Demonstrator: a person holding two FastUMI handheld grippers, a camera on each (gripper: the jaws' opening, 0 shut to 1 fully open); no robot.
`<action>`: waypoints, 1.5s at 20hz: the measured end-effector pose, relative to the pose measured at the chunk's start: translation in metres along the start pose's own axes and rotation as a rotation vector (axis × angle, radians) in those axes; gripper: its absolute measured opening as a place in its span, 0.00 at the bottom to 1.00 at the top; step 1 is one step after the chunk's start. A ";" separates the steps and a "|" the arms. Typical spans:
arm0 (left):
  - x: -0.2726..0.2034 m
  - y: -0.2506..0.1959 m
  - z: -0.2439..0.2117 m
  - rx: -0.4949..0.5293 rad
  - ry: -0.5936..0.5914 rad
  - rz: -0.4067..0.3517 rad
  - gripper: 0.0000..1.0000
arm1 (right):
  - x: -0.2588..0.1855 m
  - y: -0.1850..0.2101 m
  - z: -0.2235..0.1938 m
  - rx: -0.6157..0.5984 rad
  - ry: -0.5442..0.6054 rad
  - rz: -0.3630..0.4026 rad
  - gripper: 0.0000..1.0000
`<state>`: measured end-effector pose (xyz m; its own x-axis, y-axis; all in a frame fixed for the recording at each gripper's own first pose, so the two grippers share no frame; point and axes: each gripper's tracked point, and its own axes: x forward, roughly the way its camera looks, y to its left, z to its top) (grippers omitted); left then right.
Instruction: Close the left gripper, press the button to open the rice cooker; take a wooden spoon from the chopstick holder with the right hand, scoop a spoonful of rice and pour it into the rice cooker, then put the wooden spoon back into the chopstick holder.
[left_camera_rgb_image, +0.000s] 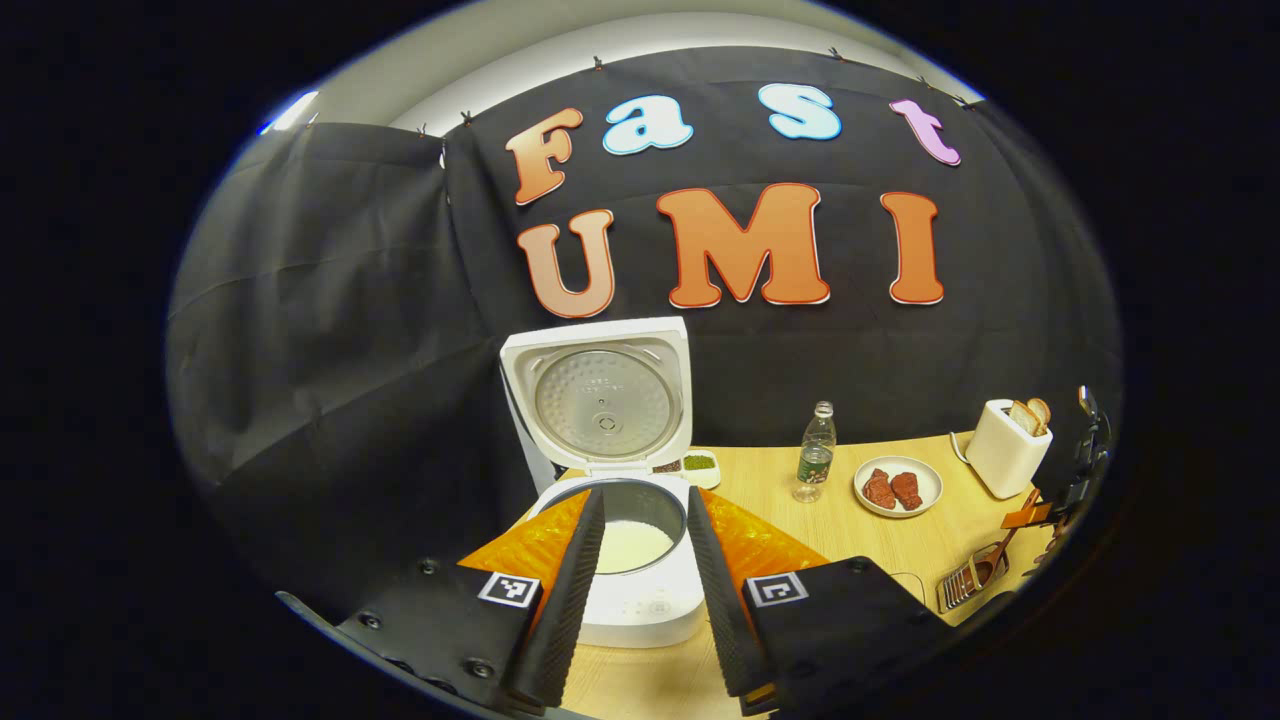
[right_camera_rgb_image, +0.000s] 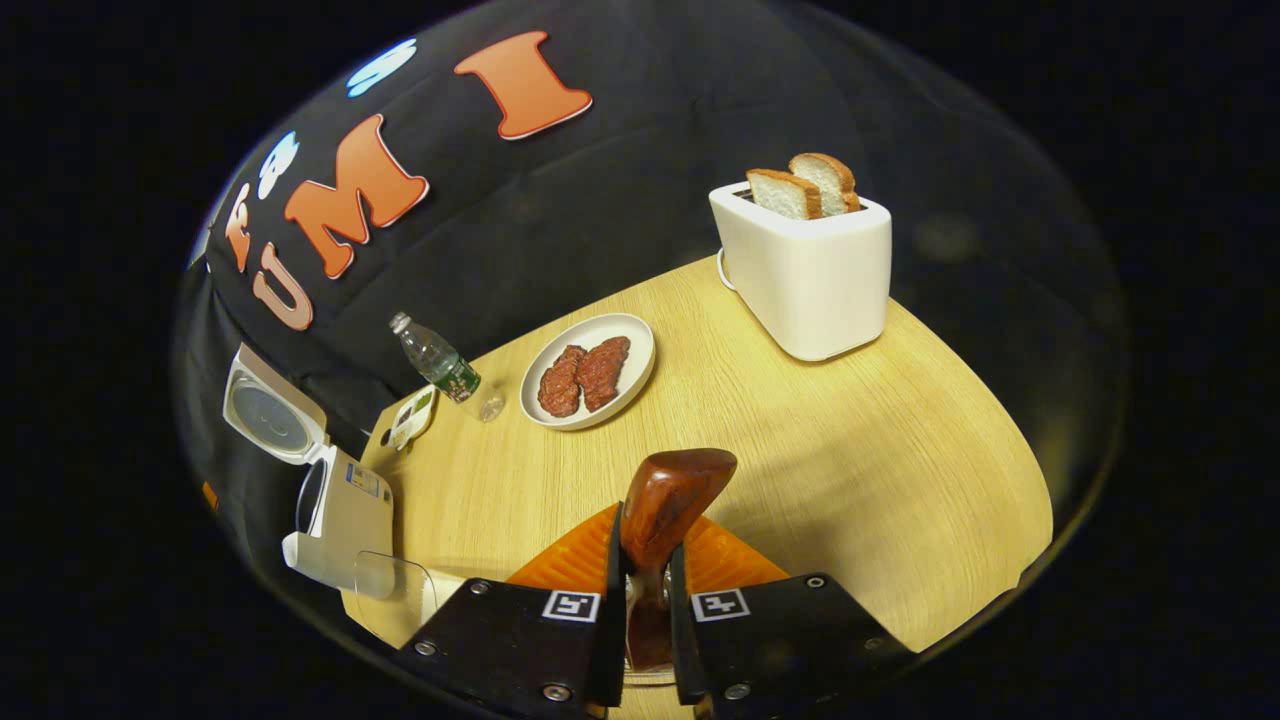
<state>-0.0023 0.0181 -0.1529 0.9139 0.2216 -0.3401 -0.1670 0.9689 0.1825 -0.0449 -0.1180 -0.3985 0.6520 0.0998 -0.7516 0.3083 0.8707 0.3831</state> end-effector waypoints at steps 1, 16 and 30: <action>0.002 -0.002 0.003 0.000 -0.004 -0.010 0.61 | -0.005 0.000 -0.002 0.002 -0.021 0.001 0.19; 0.014 0.012 0.042 -0.043 -0.141 -0.053 0.96 | -0.080 0.029 0.037 0.057 -0.236 -0.027 0.08; 0.006 0.098 0.011 -0.103 -0.127 0.019 1.00 | -0.090 0.212 -0.008 -0.171 -0.204 0.193 0.08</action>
<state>-0.0086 0.1131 -0.1268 0.9485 0.2310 -0.2166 -0.2160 0.9722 0.0906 -0.0437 0.0614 -0.2533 0.8178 0.1875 -0.5441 0.0561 0.9149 0.3997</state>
